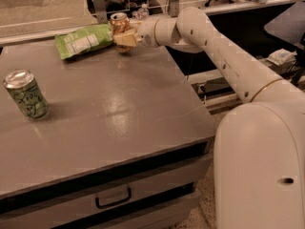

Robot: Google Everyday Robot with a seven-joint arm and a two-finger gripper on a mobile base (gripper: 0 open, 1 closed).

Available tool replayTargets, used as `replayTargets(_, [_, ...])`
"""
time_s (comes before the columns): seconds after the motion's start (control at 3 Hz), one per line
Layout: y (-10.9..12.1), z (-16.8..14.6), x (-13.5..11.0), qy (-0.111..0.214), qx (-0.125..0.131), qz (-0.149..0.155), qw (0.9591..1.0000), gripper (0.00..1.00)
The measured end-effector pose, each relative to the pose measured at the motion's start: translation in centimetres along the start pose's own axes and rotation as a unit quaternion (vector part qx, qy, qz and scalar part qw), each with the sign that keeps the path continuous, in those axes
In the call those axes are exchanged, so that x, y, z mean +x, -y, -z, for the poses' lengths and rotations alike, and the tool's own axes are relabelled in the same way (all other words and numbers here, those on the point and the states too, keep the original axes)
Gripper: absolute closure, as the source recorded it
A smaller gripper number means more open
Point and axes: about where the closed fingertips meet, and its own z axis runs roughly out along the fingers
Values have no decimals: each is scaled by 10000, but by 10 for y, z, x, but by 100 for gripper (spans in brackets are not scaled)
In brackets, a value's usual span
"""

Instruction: Move orange can near green rice chip bag

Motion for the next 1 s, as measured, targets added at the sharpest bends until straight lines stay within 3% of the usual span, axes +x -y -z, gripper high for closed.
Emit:
replayTargets(0.33, [-1, -9, -1, 14, 114, -35, 9999, 25])
replayTargets(0.67, [-1, -8, 0, 30, 206, -69, 9998, 2])
replayTargets(1.0, [-1, 3, 6, 11, 230, -158, 9996, 0])
